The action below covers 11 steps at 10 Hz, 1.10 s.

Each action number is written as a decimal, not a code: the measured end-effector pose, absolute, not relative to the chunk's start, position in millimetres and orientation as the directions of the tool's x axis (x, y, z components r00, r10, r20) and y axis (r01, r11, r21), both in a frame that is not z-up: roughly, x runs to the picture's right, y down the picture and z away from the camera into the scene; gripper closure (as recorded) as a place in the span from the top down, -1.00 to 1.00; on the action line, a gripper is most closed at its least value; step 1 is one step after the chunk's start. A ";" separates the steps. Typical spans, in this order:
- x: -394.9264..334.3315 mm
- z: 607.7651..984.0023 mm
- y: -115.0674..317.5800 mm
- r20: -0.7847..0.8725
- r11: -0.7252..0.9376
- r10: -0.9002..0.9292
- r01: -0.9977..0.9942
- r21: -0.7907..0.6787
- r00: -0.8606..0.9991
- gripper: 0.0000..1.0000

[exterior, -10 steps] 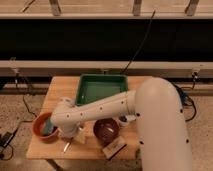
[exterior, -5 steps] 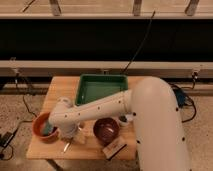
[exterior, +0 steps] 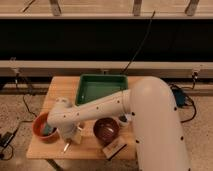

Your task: Place fork in tray

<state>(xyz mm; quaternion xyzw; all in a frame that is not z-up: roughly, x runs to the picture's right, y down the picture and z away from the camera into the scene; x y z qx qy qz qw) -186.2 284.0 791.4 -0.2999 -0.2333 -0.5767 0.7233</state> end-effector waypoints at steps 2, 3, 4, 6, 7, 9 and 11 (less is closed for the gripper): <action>-186.4 791.0 281.2 0.680 0.158 -0.698 0.974 -0.160 0.225 -0.99; -186.6 790.9 281.0 0.680 0.158 -0.698 0.974 -0.160 0.225 -1.00; -186.9 790.6 281.4 0.680 0.158 -0.698 0.975 -0.158 0.223 -1.00; -188.3 789.0 281.3 0.677 0.160 -0.702 0.976 -0.151 0.220 -1.00; -188.6 788.2 280.2 0.675 0.164 -0.703 0.975 -0.149 0.222 -1.00; -185.6 785.7 276.3 0.669 0.172 -0.707 0.973 -0.154 0.230 -1.00; -180.5 781.8 268.0 0.663 0.191 -0.705 0.968 -0.164 0.252 -1.00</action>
